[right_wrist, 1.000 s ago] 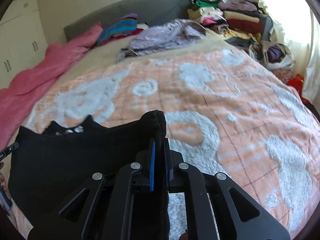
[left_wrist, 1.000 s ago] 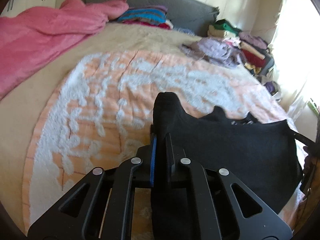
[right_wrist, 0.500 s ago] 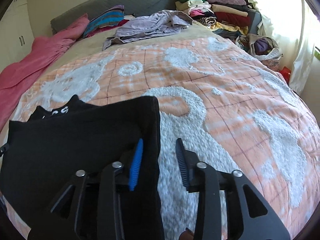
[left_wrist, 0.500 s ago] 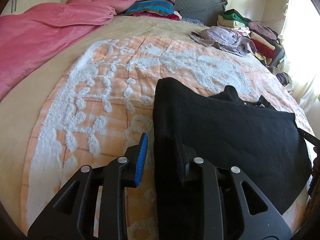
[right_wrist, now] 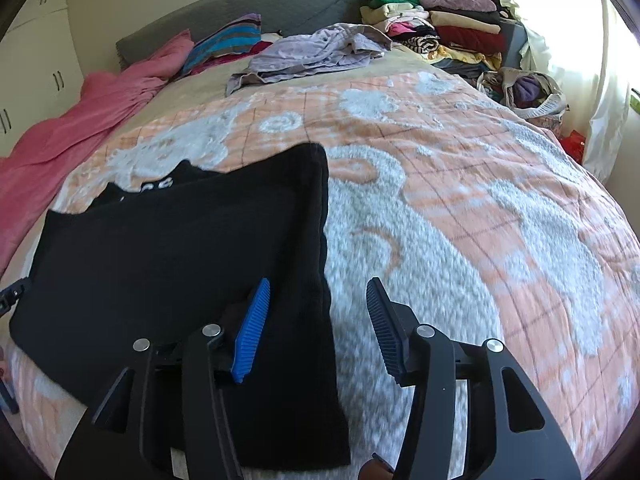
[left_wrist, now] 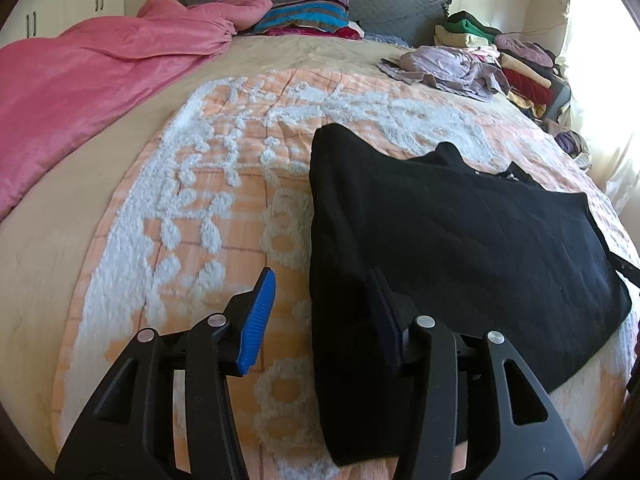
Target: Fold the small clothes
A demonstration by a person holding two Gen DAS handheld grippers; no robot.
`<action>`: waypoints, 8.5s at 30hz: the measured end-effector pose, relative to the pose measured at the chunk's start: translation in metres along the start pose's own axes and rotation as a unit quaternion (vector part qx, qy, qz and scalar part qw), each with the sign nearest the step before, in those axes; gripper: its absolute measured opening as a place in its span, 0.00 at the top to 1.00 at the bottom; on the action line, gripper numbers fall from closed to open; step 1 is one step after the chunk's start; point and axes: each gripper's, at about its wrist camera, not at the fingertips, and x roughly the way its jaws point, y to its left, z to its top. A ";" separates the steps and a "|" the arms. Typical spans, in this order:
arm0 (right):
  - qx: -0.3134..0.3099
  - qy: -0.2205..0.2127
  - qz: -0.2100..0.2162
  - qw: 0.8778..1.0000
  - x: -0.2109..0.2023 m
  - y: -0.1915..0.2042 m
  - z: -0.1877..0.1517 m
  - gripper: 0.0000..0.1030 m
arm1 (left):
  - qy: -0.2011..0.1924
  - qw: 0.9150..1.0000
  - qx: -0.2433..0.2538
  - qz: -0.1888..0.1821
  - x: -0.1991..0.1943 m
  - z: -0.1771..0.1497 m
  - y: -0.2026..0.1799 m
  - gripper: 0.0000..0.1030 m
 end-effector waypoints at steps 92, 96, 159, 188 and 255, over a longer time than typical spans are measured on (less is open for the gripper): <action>-0.446 -0.082 0.046 0.890 0.003 0.353 -0.083 0.30 | 0.022 0.998 0.003 0.053 0.015 0.062 0.032 0.09; -0.433 -0.103 0.069 0.893 -0.008 0.347 -0.079 0.61 | 0.029 0.999 -0.002 0.039 0.019 0.066 0.029 0.10; -0.187 -0.218 0.095 0.953 -0.116 0.146 -0.048 0.92 | 0.059 0.985 0.046 -0.158 -0.008 0.101 -0.202 0.76; -0.070 -0.151 0.110 0.980 -0.085 0.079 -0.065 0.91 | 0.109 0.978 0.065 -0.166 0.045 0.072 -0.277 0.67; -0.036 0.034 0.181 0.982 0.024 0.002 0.050 0.75 | 0.066 0.977 0.102 -0.173 0.018 0.003 -0.208 0.17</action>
